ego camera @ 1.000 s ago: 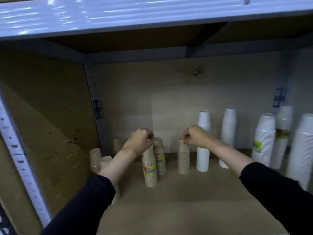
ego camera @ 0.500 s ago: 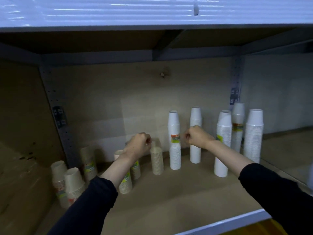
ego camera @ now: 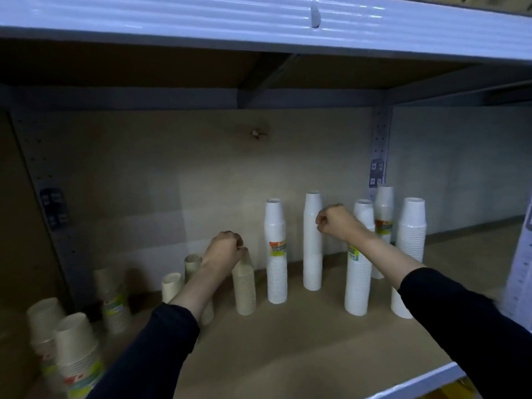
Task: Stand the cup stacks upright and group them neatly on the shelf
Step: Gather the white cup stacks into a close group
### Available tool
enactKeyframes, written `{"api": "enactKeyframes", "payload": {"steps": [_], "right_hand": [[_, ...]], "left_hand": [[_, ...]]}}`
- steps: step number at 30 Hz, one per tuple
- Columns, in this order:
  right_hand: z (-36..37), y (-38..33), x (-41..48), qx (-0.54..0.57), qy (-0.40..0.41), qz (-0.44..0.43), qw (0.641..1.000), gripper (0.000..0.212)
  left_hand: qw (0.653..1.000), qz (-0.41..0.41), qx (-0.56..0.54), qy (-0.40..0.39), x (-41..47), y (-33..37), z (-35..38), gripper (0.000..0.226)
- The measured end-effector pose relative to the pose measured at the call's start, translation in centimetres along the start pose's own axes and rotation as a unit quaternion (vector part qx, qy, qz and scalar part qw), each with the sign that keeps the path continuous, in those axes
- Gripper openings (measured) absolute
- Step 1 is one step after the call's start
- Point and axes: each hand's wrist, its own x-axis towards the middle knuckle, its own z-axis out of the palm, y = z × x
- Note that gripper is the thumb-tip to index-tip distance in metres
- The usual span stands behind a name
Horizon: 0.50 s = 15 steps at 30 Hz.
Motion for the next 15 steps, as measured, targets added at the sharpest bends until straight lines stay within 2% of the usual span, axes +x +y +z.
{"api": "enactKeyframes", "payload": {"steps": [4,10,15], "right_hand": [[-0.9,0.0,2.8,-0.026,0.018,0.005,0.999,0.034],[-1.8,0.2,6.5,-0.026,0.077,-0.032,0.996,0.038],[-1.8,0.5,8.1,-0.009,0.019,-0.034,0.999,0.037]], "left_hand": [[0.999,-0.040,-0.027,-0.013,1.8,0.1,0.1,0.032],[0.997,-0.060,-0.032,-0.020,3.4,-0.1,0.8,0.030],[0.996,-0.073,-0.032,-0.041,4.1,-0.2,1.7,0.034]]}}
